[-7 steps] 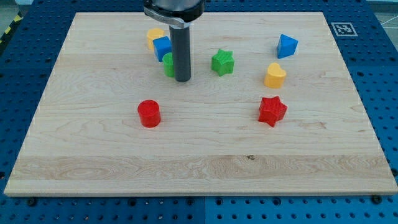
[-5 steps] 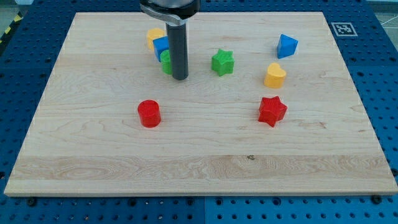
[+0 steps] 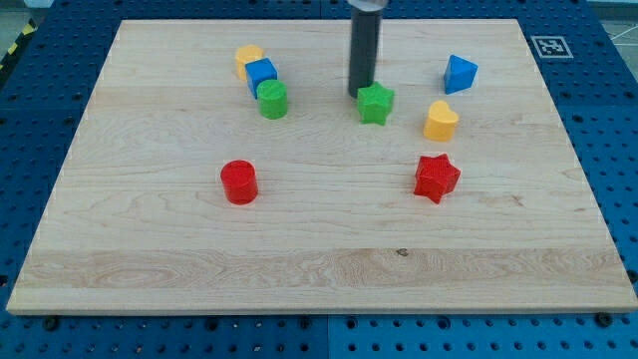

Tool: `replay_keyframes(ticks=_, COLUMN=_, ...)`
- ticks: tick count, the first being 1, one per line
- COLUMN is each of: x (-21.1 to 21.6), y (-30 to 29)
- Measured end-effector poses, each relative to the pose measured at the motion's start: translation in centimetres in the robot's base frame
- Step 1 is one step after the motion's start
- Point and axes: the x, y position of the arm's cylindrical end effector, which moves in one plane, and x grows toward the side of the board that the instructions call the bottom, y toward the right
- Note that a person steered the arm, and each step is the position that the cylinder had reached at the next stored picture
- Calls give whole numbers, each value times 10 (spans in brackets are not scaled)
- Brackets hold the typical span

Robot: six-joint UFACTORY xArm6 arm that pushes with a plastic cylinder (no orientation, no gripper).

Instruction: Slide green star closer to green circle

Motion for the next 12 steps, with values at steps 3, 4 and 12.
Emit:
replay_keyframes(ticks=3, x=-13, y=62)
replay_keyframes(ticks=4, x=4, y=62)
replay_keyframes(ticks=12, x=59, y=38)
